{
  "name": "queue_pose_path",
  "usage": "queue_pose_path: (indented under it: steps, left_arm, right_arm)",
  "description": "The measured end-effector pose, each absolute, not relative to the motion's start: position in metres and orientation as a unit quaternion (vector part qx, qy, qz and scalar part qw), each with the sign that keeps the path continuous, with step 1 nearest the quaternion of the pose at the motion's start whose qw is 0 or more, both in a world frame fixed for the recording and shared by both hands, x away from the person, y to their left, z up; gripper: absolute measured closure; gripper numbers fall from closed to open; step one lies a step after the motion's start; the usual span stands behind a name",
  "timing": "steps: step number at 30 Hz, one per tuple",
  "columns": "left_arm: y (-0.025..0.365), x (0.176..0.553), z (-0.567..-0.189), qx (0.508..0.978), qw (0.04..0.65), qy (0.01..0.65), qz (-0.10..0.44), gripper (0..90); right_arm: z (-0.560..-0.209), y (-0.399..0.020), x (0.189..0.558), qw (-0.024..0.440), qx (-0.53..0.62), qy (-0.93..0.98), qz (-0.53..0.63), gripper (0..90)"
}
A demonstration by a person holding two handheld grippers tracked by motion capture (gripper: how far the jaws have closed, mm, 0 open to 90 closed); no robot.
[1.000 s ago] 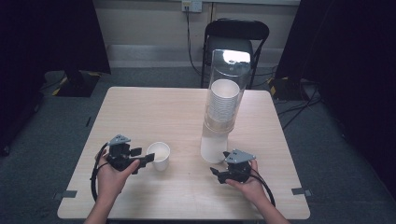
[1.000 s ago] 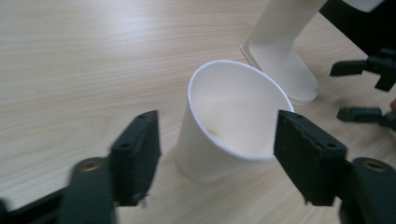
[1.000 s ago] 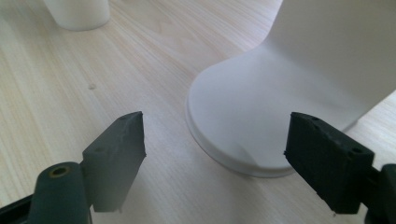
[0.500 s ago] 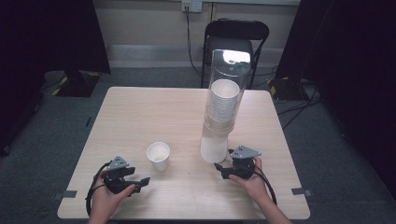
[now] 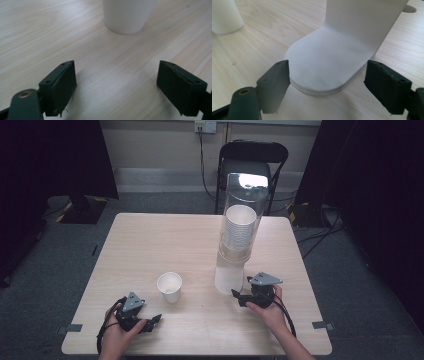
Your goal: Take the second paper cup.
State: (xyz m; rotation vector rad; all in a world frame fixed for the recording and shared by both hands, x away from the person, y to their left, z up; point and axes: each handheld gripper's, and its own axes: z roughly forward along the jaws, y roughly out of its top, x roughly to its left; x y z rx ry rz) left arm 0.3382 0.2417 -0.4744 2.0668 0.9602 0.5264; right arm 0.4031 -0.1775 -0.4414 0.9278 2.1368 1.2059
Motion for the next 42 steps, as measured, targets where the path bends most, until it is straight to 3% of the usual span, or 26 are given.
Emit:
queue_pose_path:
  steps: [8, 25, 35, 38, 42]
  left_arm:
    - [0.241, 0.338, -0.474, 0.813, 0.39, 0.378, 0.209, 13.9]
    - [0.241, 0.338, -0.474, 0.813, 0.389, 0.378, 0.209, 13.9]
    - [0.241, 0.338, -0.474, 0.813, 0.389, 0.378, 0.209, 13.8]
    - [0.241, 0.338, -0.474, 0.813, 0.389, 0.378, 0.209, 13.9]
    - [0.241, 0.338, -0.474, 0.814, 0.389, 0.378, 0.209, 13.8]
  right_arm:
    - [-0.423, -0.171, 0.409, 0.267, 0.346, 0.759, 0.484, 14.7]
    - [-0.391, -0.155, 0.425, 0.282, 0.345, 0.722, 0.529, 17.5]
    - [-0.378, -0.144, 0.431, 0.295, 0.337, 0.706, 0.549, 23.5]
    - [-0.377, -0.144, 0.431, 0.303, 0.344, 0.697, 0.551, 31.1]
    - [-0.378, -0.147, 0.433, 0.297, 0.331, 0.706, 0.551, 32.8]
